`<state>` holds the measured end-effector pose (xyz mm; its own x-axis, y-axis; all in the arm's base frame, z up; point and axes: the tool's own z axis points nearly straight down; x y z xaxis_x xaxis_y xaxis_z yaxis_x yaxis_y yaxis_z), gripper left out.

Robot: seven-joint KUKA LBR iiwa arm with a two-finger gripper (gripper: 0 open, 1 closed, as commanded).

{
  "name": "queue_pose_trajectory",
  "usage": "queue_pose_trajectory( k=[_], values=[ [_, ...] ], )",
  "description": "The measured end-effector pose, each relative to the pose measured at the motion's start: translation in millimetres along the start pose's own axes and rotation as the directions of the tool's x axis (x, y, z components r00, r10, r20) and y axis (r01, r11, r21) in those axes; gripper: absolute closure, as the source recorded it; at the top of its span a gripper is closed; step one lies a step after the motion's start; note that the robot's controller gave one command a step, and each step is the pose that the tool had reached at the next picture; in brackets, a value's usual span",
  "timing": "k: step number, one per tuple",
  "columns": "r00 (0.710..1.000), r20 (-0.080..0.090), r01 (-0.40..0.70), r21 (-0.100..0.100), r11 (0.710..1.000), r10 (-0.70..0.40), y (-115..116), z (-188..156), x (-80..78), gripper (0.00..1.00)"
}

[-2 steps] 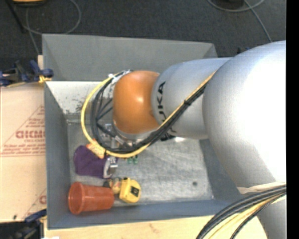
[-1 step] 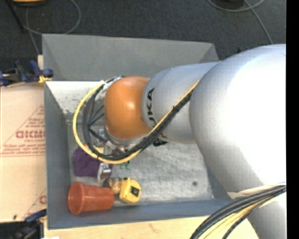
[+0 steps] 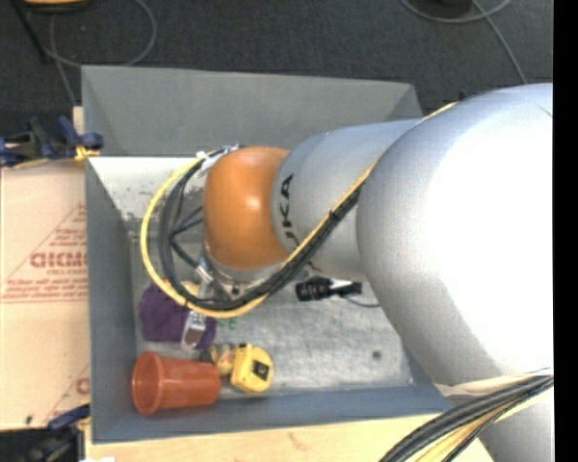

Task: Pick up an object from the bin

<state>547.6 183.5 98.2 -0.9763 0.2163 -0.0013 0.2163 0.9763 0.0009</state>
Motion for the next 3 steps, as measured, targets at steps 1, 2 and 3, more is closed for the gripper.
queue_pose_trajectory(
  k=[1, 2, 3],
  values=[
    [0.996, 0.013, -0.085, -0.004, 0.996, 0.085, 22.3, 21.0, 16.2, 0.00],
    [0.968, 0.003, -0.252, -0.022, 0.967, 0.252, 18.8, 18.0, 9.7, 1.00],
    [0.968, 0.003, -0.252, -0.022, 0.968, 0.252, 18.8, 17.9, 9.7, 1.00]
  ],
)
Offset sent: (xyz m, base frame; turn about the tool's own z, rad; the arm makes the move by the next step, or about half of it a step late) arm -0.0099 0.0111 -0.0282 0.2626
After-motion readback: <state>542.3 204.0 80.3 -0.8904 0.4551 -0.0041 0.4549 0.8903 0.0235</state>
